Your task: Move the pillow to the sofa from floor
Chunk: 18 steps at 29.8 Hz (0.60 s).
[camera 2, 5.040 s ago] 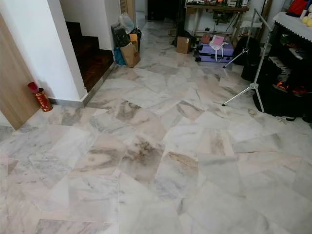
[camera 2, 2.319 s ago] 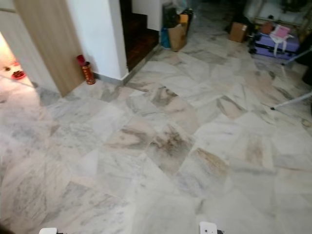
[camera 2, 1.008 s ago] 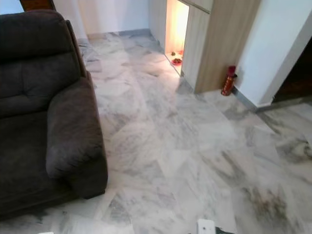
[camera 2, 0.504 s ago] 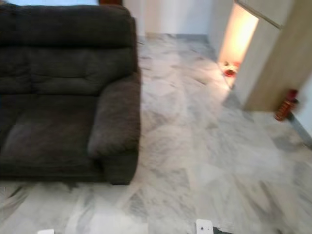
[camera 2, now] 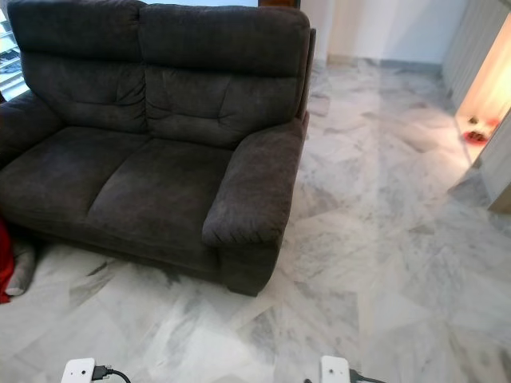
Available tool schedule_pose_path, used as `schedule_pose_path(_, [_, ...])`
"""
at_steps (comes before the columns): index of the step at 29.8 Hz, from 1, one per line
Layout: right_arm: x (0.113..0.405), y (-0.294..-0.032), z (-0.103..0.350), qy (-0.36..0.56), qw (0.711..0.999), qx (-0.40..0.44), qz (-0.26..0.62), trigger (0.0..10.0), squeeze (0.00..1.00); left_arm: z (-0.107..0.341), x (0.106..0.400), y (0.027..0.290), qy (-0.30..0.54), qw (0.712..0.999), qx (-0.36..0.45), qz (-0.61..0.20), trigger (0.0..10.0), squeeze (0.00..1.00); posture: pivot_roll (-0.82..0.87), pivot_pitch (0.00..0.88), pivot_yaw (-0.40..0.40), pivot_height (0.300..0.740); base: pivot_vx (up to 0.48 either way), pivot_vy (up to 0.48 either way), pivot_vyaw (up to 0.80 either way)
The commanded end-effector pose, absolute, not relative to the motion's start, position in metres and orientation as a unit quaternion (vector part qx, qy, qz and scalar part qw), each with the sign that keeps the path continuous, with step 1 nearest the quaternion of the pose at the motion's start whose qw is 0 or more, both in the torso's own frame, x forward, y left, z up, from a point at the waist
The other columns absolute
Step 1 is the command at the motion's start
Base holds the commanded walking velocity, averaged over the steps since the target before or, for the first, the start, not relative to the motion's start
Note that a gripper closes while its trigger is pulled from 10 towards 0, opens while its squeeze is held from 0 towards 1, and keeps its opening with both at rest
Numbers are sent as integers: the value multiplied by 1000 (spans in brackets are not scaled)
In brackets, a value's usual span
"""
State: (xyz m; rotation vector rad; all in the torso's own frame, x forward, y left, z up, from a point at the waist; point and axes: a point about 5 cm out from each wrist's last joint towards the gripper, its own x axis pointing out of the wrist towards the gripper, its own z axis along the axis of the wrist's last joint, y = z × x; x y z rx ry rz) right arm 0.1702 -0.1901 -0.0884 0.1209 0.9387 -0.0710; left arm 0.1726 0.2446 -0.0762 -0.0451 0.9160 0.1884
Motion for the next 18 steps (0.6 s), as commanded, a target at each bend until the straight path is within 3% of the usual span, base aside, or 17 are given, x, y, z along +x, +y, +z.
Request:
schedule_pose_path(1, [172,-186,-88,450,890,67,-34,10000,0,-79,162,254,460,882,-20,97,10000,0,29,105,20,740,0,405,0])
schedule_pose_path(12, [175,-186,-87,445,892,72,-33,10000,0,-77,153,269,464,880,-18,102,10000,0,30,107,16,740,0,428,0])
schedule_pose_path(18, [177,-185,-86,444,893,75,-32,10000,0,-82,144,264,475,875,-15,97,10000,0,31,110,18,740,0,417,0])
